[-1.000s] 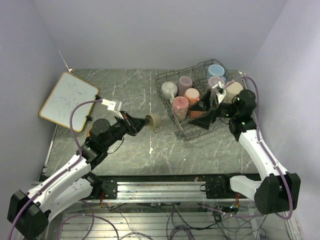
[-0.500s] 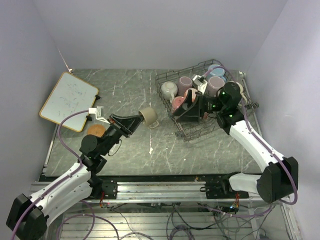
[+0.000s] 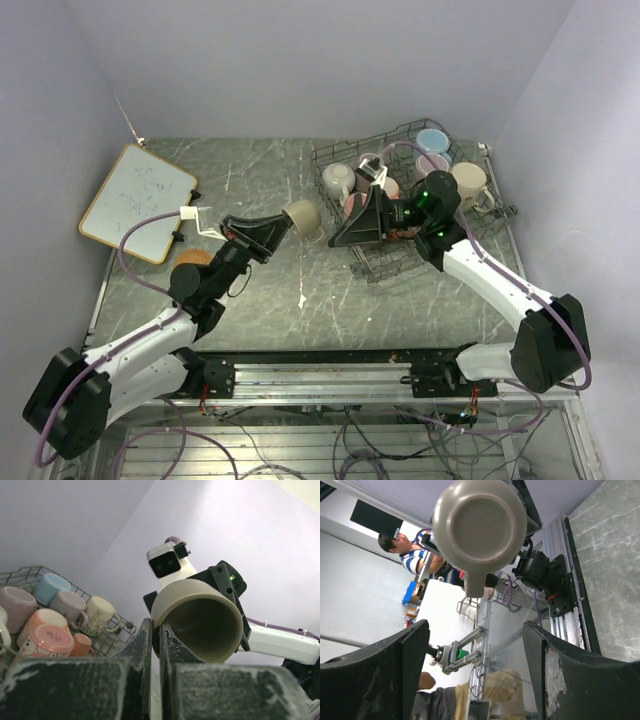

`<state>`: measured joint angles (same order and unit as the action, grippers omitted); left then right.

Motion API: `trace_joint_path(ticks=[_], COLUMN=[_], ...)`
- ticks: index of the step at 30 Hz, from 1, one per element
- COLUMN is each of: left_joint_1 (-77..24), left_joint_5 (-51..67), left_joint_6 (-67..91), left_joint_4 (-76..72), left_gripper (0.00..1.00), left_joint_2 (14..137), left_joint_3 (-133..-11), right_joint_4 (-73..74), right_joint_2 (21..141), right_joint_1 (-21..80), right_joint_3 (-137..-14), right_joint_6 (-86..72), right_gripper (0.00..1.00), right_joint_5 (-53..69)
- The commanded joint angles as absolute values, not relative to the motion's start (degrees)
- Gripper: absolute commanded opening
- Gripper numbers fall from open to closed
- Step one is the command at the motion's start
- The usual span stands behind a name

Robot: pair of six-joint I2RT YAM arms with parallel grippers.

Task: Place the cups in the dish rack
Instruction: Turn the cup upside down in the dish rack.

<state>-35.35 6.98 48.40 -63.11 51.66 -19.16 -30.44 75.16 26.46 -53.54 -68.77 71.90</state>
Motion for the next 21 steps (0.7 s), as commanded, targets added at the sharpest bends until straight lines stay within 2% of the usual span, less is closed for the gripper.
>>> trace_joint_path(ticks=[1,8,15,21], left_joint_1=[-35.1,-35.1,-35.1,-35.1], left_joint_5=[8.6,10.3,11.4,11.8], left_joint_6=[45.0,45.6,48.3,48.7], left_joint_4=[-79.4,-86.1,-93.1,-93.5], left_gripper=[0.07,0.07,0.07,0.07], left_joint_2=[55.6,62.3,68.7,70.0], left_joint_3=[-23.1,-24.5,-25.4,-26.4], right_joint_4=[-32.4,-38.3,-45.6,-40.7], right_joint_2=[76.7,78.2,78.5,78.1], right_joint_1=[27.9,27.9,29.7,29.8], right_joint_3=[-53.3,-53.2,-52.7,-52.9], right_joint_6=[-71.5,-76.5,-81.9,-78.7], right_gripper=[0.74,0.70,0.62,0.56], right_joint_5=[70.5,69.3,68.6,67.5])
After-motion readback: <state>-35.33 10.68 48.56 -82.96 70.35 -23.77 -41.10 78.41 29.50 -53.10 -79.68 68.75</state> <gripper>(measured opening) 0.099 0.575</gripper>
